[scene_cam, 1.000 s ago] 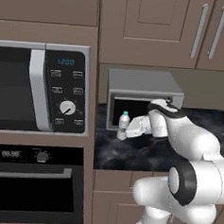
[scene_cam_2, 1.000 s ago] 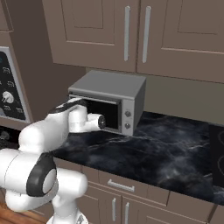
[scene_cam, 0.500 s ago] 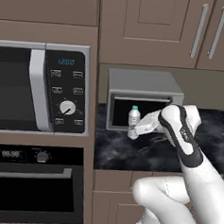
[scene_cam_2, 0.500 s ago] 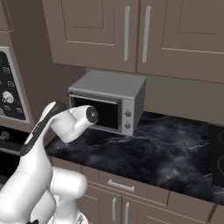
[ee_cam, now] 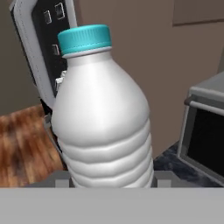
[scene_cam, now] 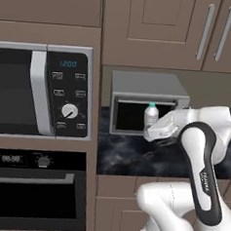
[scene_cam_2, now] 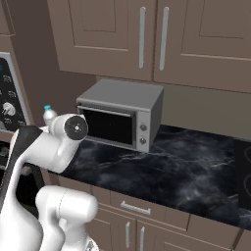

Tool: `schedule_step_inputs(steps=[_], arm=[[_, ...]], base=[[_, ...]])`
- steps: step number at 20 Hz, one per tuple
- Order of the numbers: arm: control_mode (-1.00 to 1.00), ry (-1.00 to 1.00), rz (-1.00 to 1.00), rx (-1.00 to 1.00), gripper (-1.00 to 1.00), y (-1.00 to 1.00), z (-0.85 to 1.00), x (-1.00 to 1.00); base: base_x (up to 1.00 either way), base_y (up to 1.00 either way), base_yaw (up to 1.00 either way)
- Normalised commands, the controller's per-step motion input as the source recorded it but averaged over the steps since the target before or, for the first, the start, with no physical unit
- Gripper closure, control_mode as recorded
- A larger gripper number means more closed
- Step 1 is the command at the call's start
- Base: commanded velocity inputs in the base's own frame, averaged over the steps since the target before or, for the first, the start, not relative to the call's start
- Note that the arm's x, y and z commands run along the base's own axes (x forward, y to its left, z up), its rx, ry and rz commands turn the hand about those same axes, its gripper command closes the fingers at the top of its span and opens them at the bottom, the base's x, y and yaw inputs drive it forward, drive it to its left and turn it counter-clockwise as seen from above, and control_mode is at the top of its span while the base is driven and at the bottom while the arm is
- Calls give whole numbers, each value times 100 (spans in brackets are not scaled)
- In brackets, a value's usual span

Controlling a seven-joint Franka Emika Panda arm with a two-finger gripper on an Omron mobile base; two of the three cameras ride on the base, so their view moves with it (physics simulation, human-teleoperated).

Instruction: Place the drinks on the dining counter in a tight cluster.

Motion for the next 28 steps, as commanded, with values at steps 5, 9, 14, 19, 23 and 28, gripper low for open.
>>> schedule_step_inputs(steps=[5,9,14,19,23,28], arm=[[-100,1,-6,-3,100,-24,84,-50],[-100,1,-3,-1,100,-19,12,-46],[-100,0,0,0,100,-1,0,-2],[-100,0,0,0,100,0,0,0],[100,0,0,0,100,-1,0,-2],[100,0,0,0,100,0,0,0]], base=[[0,0,0],[0,0,0],[0,0,0],[0,0,0],[-57,-32,-14],[-70,-9,-74]])
